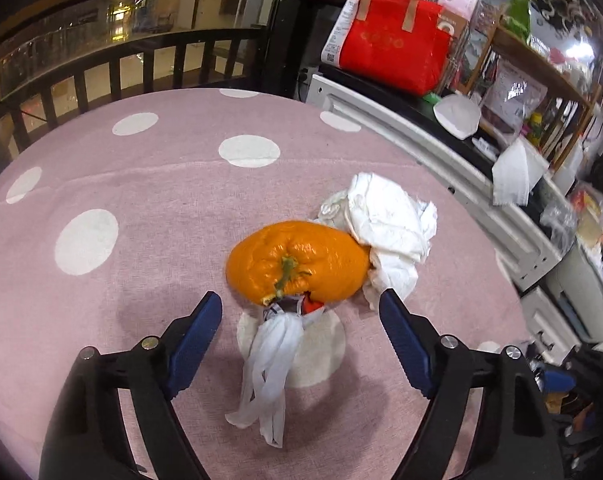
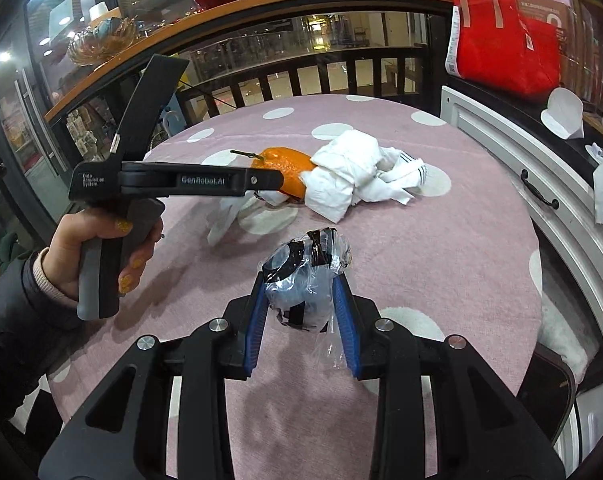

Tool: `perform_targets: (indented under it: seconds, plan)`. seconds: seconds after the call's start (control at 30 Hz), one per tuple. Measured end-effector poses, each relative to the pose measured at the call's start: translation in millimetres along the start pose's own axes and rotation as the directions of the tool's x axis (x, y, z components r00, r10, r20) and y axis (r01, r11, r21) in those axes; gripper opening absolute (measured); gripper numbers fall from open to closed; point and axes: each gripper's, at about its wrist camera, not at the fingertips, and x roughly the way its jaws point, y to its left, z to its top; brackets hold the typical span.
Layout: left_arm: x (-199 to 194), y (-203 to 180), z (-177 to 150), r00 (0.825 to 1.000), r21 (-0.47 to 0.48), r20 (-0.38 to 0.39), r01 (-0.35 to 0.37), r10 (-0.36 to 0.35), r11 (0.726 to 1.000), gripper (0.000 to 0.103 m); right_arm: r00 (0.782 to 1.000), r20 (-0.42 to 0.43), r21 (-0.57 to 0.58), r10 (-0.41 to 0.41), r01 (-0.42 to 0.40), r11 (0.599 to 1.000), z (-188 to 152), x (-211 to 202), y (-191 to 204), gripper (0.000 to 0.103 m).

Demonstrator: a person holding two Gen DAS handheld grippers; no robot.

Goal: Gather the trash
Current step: 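Grasp the clear plastic bag with the right tool while the left tool grasps the white plastic strip, then carry the plastic bag and white strip over the black bin with both tools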

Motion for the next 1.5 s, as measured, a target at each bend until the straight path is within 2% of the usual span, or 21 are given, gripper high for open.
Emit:
perform_targets:
  seconds: [0.03,0.13,0.17,0.2,0.27,0.33,0.67,0.8,0.93,1.13,1.5]
  plan:
    - [2.0,-3.1,-2.6,1.000,0.021,-0.005,-0.018,0.018,1.000,0.078,1.000,-0.002,0.003,0.000,0.000,1.000,-1.3,0.3,-1.6,0.033]
    - [12.4,-7.1,-9.0,0.997,0.064,-0.047,-0.050,0.053,0.997,0.057,1.000,-0.005,0.021,0.004,-0.004,1.000,-3.2,2.3,-5.2,0.033]
    - [15.4,-6.4,-10.0,0.997,0.065,-0.059,-0.051,0.055,0.997,0.048,1.000,-0.004,0.026,0.004,-0.004,1.000,-2.9,2.8,-5.7,0.033]
    - [18.0,-5.2,-11.6,0.996,0.062,-0.069,-0.054,0.058,0.997,0.032,1.000,-0.001,0.030,0.004,-0.004,1.000,-3.3,2.2,-6.0,0.033]
    - [17.7,-1.4,-14.2,0.996,0.045,-0.065,-0.060,0.063,0.997,0.015,1.000,0.004,0.031,0.003,-0.003,1.000,-4.7,-0.5,-7.0,0.033]
    - [9.4,-0.1,-15.8,0.998,0.035,-0.043,-0.048,0.049,0.998,0.010,1.000,0.008,0.032,-0.001,0.001,0.999,-6.2,-4.2,-7.0,0.033]
    - [-53.3,-17.2,-34.3,0.997,0.039,0.079,0.001,-0.004,0.999,0.005,1.000,0.025,0.045,-0.009,0.008,0.999,-16.2,-21.8,-9.0,0.033]
    - [-86.1,-29.8,-39.6,0.987,0.075,0.158,-0.018,0.006,0.997,0.005,0.999,0.034,0.050,-0.014,0.012,0.999,-21.4,-32.4,-10.3,0.033]
    - [-106.0,-39.5,-40.9,0.981,0.085,0.194,-0.006,-0.011,0.996,0.005,0.998,0.053,0.058,-0.020,0.017,0.998,-26.6,-45.2,-11.8,0.033]
    - [-115.4,-56.7,-51.8,0.976,0.084,0.211,0.045,-0.062,0.995,0.005,0.996,0.076,0.087,-0.052,0.045,0.995,-40.3,-70.3,-24.0,0.033]
    - [-107.6,-102.0,-76.8,0.971,0.106,0.174,0.149,-0.166,0.983,0.005,0.983,0.097,0.192,-0.155,0.134,0.972,-78.5,-116.9,-66.6,0.033]
